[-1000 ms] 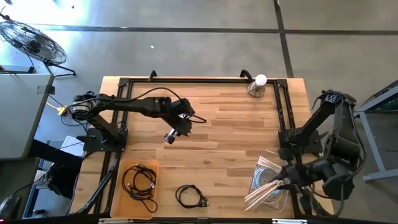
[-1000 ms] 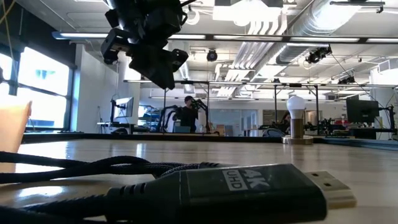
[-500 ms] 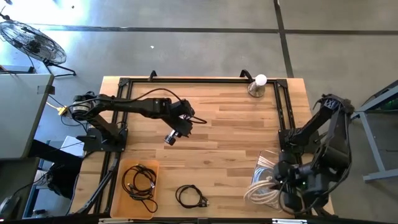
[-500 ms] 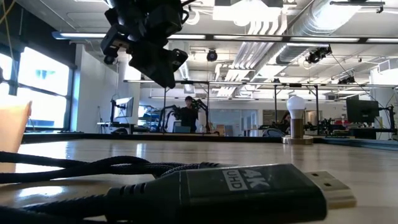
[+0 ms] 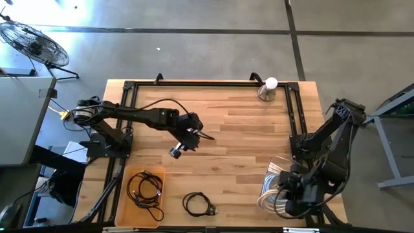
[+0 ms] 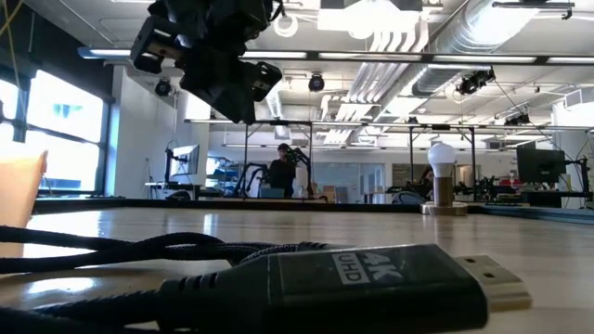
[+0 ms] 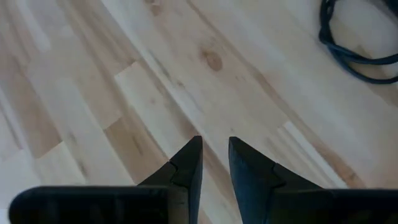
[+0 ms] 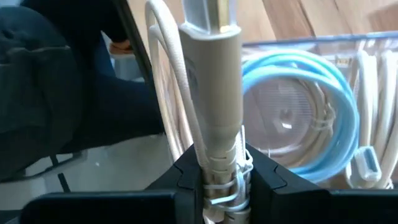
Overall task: Sort HDMI cables
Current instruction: Put the white HDMI cable into the transparent bin
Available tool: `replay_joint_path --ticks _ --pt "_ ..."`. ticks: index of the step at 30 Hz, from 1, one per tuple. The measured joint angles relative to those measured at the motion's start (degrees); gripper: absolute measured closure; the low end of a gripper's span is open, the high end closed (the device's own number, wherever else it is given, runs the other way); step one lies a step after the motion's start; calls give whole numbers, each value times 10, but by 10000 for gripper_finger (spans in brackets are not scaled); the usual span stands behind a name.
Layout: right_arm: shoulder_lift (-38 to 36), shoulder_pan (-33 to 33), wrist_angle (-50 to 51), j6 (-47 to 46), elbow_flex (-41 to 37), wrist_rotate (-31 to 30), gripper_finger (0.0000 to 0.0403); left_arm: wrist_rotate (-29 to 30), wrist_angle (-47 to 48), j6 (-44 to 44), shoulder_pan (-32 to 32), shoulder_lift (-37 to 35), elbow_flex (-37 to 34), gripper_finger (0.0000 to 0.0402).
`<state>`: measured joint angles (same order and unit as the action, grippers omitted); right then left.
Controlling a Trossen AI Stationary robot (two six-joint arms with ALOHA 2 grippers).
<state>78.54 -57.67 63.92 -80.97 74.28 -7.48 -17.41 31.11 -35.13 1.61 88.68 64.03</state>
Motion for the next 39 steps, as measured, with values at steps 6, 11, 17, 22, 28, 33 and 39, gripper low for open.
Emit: replay_joint_path --ticks 6,11,17,22,28,33,39 --pt "-1 21 -26 2 -41 33 342 8 4 26 -26 0 0 327" --pt "-1 41 -49 -3 -88 78 342 15 5 41 -46 0 0 327" --pt "-2 76 -95 -16 -166 152 342 15 6 41 -55 0 0 327" --pt "-3 95 -131 -8 -213 197 342 28 6 41 -54 0 0 327" --pt "-2 109 -135 13 -222 203 342 46 6 41 -54 0 0 327" --pt "0 121 -149 8 -223 198 293 46 6 41 -54 0 0 327" --pt "-1 124 -164 0 -223 198 216 46 6 41 -54 0 0 327"
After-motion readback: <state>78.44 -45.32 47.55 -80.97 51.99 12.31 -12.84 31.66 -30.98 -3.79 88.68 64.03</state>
